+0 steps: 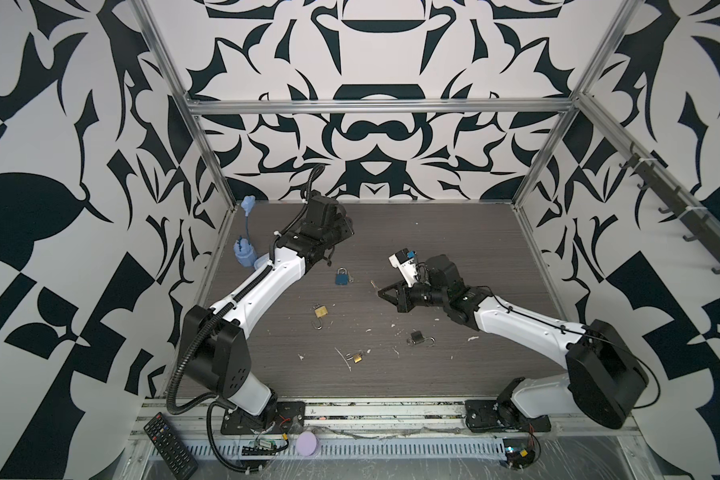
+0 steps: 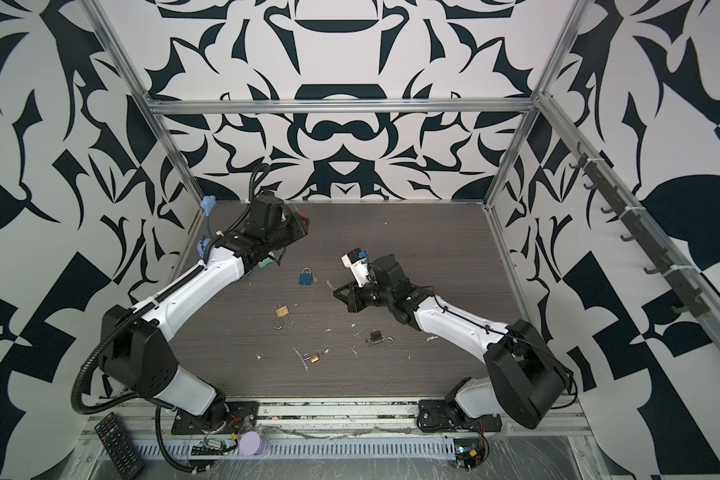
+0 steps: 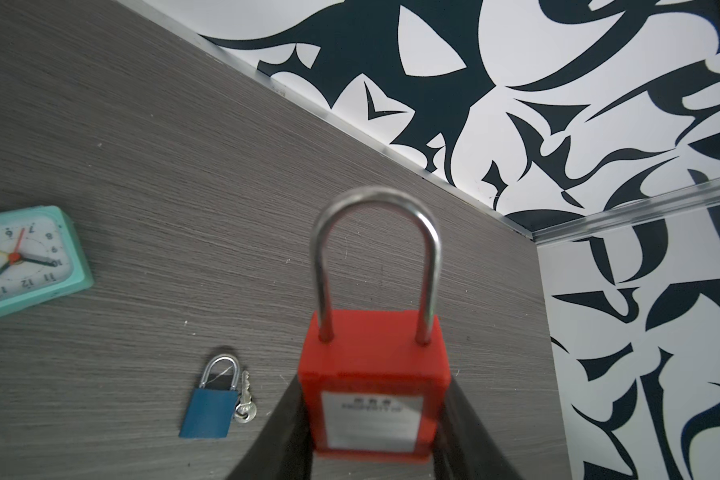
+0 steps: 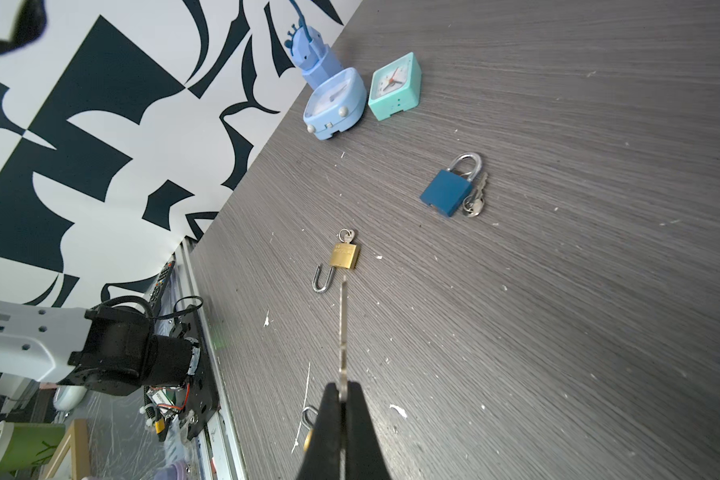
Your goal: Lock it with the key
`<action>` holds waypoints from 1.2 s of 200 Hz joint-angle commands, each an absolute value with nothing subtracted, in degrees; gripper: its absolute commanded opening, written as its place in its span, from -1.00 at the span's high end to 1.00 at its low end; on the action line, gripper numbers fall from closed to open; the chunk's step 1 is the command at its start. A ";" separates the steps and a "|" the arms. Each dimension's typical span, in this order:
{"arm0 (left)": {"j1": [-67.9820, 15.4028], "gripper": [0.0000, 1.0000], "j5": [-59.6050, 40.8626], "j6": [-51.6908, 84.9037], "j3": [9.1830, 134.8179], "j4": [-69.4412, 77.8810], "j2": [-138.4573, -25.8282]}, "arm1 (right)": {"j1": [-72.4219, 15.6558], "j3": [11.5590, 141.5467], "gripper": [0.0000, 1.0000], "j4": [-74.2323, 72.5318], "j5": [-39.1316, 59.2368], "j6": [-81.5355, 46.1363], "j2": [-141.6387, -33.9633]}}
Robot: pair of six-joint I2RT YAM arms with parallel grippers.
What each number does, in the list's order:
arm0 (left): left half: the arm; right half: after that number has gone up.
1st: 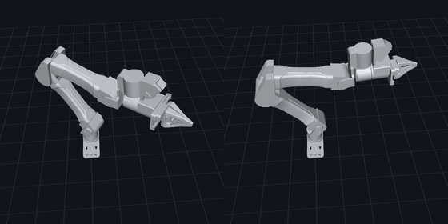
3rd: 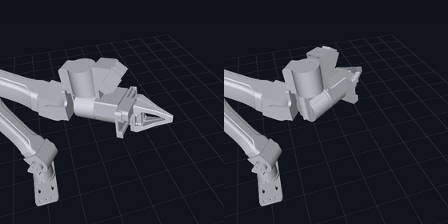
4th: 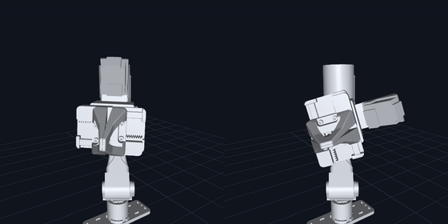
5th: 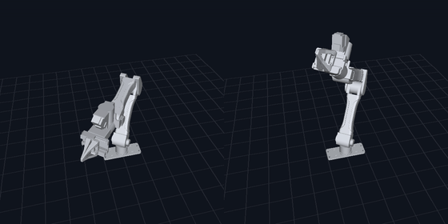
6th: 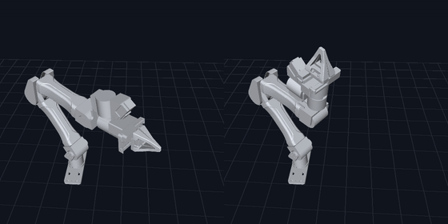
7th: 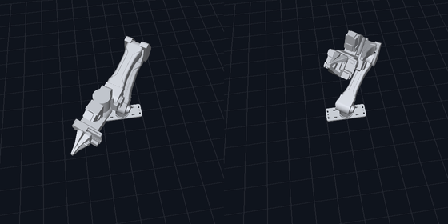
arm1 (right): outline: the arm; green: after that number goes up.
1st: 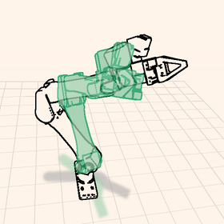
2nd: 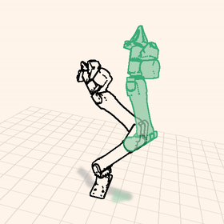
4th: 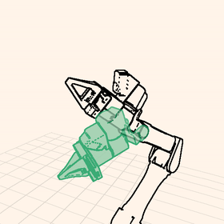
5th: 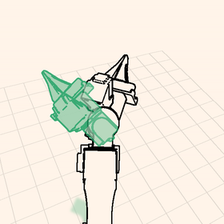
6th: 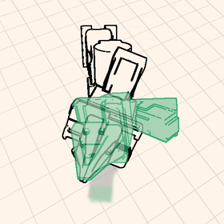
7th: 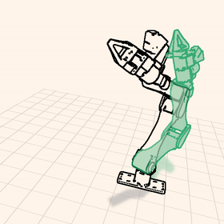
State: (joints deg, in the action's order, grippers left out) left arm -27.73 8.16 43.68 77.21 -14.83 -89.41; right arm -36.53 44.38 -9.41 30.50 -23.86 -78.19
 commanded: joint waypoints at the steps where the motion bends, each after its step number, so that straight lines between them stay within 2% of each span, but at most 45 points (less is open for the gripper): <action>1: -28.73 1.00 9.71 35.80 78.10 -14.44 -87.18 | -33.86 44.31 1.00 -7.86 28.77 -25.43 -73.32; 41: -35.68 1.00 11.80 25.98 81.40 -18.88 -90.13 | -26.24 43.33 1.00 -1.94 28.91 -28.74 -68.04; 100: -48.52 1.00 15.38 27.65 86.84 -25.72 -102.88 | -18.66 37.72 1.00 5.29 24.00 -33.17 -61.08; 167: -51.48 1.00 15.43 19.51 92.58 -33.30 -114.59 | -13.40 33.11 1.00 5.22 22.17 -35.83 -60.47; 206: -50.62 1.00 14.44 26.73 92.96 -35.62 -117.14 | -13.36 31.93 1.00 1.51 24.55 -36.99 -64.72; 240: -50.46 1.00 16.26 39.43 94.65 -39.31 -119.88 | -13.36 31.78 1.00 -0.54 26.10 -37.57 -67.52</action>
